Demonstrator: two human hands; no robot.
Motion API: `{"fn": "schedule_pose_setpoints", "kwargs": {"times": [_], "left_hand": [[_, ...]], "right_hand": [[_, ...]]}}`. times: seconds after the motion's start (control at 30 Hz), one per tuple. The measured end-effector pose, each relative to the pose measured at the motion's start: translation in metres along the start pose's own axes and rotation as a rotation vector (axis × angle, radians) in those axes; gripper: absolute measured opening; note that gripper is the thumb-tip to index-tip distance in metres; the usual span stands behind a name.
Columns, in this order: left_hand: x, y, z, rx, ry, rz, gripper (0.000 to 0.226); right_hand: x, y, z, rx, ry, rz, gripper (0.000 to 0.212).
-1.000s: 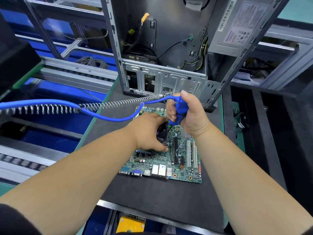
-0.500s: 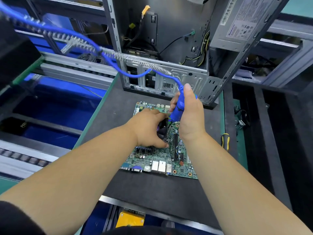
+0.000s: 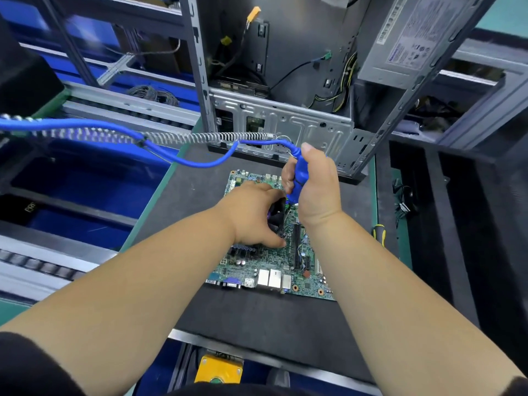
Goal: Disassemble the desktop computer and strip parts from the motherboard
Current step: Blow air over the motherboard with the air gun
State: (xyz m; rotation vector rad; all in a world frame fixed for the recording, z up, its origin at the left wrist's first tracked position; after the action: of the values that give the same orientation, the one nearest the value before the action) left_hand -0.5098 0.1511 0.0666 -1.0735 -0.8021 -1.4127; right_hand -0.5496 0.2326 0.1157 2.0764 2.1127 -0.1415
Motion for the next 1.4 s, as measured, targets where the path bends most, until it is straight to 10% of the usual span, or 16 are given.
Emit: {"fn": "schedule_pose_setpoints", "kwargs": {"times": [1.4], "left_hand": [[0.002,0.009,-0.002,-0.021,0.076,0.073,0.088]], "right_hand": [[-0.002,-0.01,0.006,-0.057,-0.06,-0.061,0.041]]}}
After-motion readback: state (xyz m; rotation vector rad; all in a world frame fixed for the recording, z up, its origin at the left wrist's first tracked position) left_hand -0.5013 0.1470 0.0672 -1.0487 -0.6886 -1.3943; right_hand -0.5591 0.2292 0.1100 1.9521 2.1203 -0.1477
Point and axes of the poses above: each hand's wrist, its own y-axis away from the middle knuckle, its own x-axis out of the back of the hand, z = x × y, the point moved 9 cm from there along -y, towards the middle knuckle, and after that the axes turned 14 degrees about z, right-handed, at the moved point
